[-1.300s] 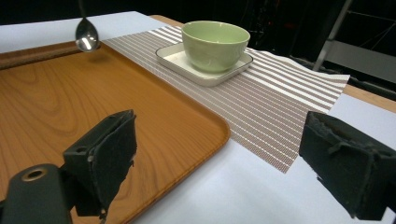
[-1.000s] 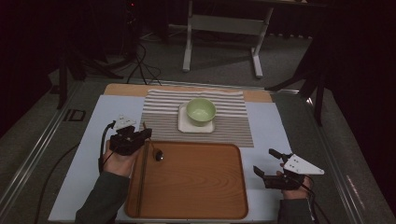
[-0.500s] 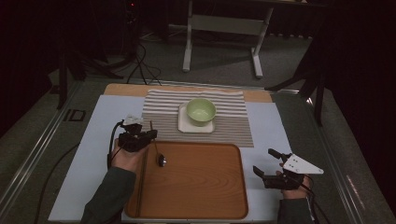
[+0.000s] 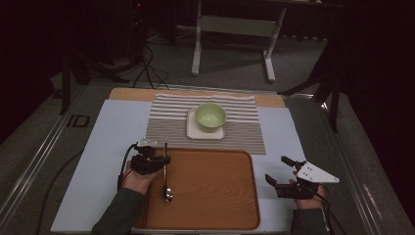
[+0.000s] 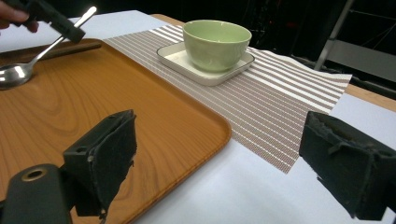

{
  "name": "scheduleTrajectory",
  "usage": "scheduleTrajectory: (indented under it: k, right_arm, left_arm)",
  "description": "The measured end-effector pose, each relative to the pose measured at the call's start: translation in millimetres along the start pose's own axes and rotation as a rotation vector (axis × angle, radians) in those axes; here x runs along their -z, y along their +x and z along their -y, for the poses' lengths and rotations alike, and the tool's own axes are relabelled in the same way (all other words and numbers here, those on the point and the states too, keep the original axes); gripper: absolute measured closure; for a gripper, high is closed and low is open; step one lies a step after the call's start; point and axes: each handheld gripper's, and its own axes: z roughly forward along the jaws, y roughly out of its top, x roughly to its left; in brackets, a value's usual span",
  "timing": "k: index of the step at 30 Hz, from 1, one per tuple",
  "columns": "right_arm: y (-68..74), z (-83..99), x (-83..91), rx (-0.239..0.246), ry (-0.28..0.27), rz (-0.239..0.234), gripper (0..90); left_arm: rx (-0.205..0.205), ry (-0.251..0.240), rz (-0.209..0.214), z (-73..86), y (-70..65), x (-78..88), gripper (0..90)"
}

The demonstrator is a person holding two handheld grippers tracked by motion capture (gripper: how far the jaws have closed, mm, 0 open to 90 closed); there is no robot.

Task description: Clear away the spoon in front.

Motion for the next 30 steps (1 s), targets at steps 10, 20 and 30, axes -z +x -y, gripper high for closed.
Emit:
scheduleTrajectory:
  k: [10,20,30]
  right_arm:
    - [0.0,0.0,-0.1,0.001,0.000,0.000,10.7]
    - [0.5,-0.2,0.1,0.000,-0.002,-0.001,10.7]
    - [0.6,-0.1,-0.1,-0.001,-0.001,-0.001,10.7]
  left_arm:
    - [0.035,0.038,-0.061,17.2,7.8,-7.3,75.9]
    - [0.015,0.037,-0.126,18.0,4.7,-6.2,60.1]
    - [-0.001,-0.010,-0.129,11.9,2.9,2.6,55.9]
